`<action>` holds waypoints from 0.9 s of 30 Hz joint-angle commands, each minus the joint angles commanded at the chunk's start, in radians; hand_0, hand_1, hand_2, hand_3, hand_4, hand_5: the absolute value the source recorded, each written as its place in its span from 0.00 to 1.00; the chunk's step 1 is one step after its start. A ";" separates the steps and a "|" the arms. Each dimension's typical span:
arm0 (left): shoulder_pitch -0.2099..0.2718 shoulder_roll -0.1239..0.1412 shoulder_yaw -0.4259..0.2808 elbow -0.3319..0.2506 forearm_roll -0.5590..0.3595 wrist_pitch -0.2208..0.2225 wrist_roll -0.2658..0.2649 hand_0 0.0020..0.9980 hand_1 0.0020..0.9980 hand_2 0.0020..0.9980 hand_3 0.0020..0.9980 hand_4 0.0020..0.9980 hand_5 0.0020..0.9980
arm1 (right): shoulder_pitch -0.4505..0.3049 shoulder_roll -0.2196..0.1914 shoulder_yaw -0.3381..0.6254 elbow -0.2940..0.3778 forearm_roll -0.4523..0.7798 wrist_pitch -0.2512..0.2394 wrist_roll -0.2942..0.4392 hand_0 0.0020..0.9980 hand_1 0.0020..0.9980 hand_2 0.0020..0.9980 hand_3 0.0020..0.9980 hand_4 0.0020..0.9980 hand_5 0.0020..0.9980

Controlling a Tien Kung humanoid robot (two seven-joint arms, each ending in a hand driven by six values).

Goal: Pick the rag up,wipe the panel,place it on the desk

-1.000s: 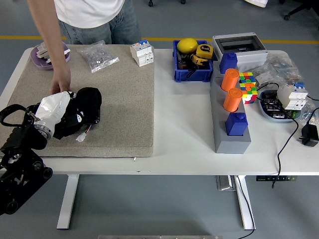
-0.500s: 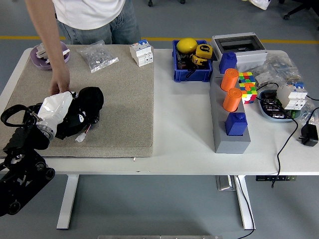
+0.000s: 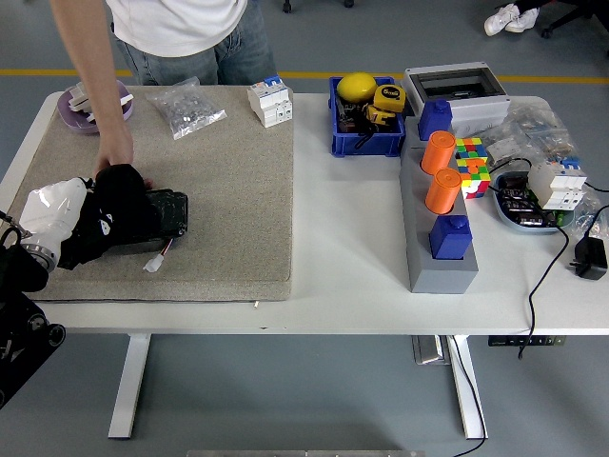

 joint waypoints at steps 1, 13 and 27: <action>0.004 0.002 -0.004 0.005 -0.001 0.002 -0.002 0.18 0.12 0.54 0.46 0.13 0.00 | 0.000 0.000 0.000 0.000 0.000 0.000 0.000 0.73 0.59 0.72 0.76 1.00 0.61; 0.043 0.015 -0.090 0.051 0.012 0.007 -0.004 0.18 0.12 0.53 0.46 0.13 0.00 | -0.001 0.000 0.002 0.001 -0.001 0.001 -0.001 0.73 0.59 0.72 0.76 1.00 0.61; 0.068 0.029 -0.174 0.085 0.024 0.010 -0.006 0.18 0.12 0.53 0.46 0.13 0.00 | -0.002 0.001 0.009 0.004 -0.003 0.001 -0.001 0.73 0.59 0.72 0.76 1.00 0.61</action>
